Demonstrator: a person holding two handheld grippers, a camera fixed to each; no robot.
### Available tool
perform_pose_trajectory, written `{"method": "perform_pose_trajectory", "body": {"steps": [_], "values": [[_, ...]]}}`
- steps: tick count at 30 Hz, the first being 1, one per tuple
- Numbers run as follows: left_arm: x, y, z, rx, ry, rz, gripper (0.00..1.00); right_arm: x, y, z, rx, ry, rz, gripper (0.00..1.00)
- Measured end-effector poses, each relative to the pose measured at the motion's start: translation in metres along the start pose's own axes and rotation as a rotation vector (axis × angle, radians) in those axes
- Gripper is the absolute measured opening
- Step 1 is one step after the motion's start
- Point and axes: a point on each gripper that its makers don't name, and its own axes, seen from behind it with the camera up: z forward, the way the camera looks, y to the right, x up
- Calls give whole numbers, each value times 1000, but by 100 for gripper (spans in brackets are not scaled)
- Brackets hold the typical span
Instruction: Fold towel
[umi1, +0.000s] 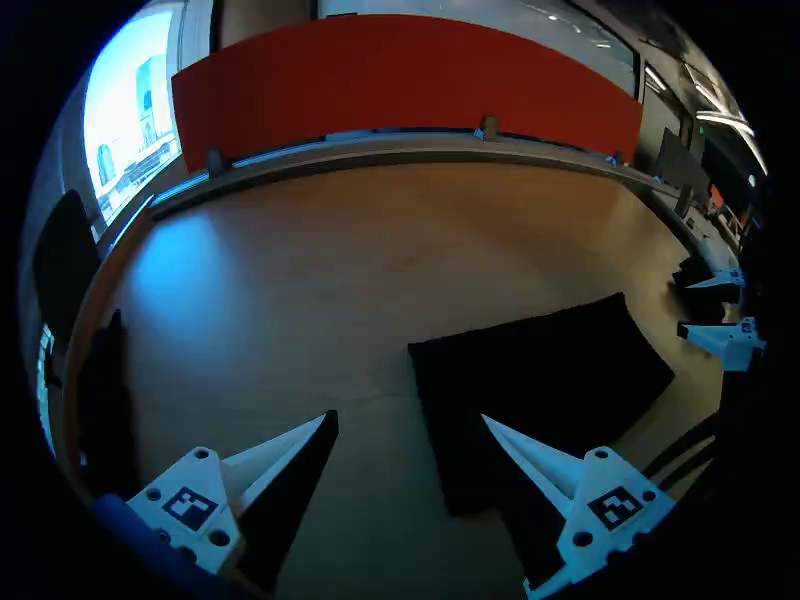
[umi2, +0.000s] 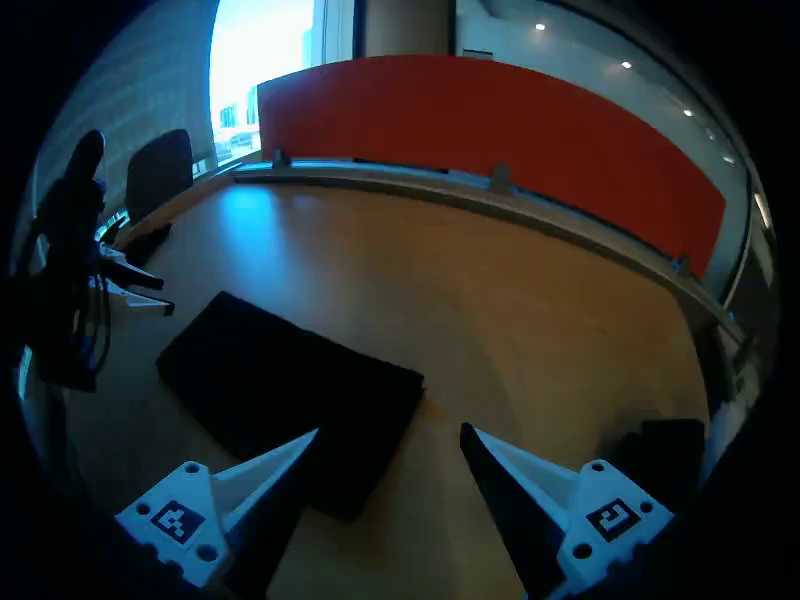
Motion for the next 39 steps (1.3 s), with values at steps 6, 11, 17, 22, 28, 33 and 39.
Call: {"method": "perform_pose_trajectory", "body": {"steps": [6, 11, 17, 22, 28, 33, 39], "values": [[-2, -1, -7, 7, 7, -1, 95, 0, -2, -2, 2, 2, -4, 100], [-9, 0, -18, 7, 10, -9, 95, -3, -3, -3, 5, 0, -10, 100], [-28, 1, -35, 15, 5, -26, 95, -7, -5, -4, 9, -3, -14, 100], [-45, 3, -48, 21, 0, -41, 95, -9, -5, -5, 12, -7, -19, 100], [-57, 1, -59, 30, -1, -54, 95, -9, -5, -5, 17, -8, -26, 100], [-59, -3, -64, 40, 6, -63, 95, -10, -8, -5, 34, -14, -35, 100], [-61, -10, -73, 59, 13, -73, 95, -16, -18, -4, 89, -37, -75, 100]]}}
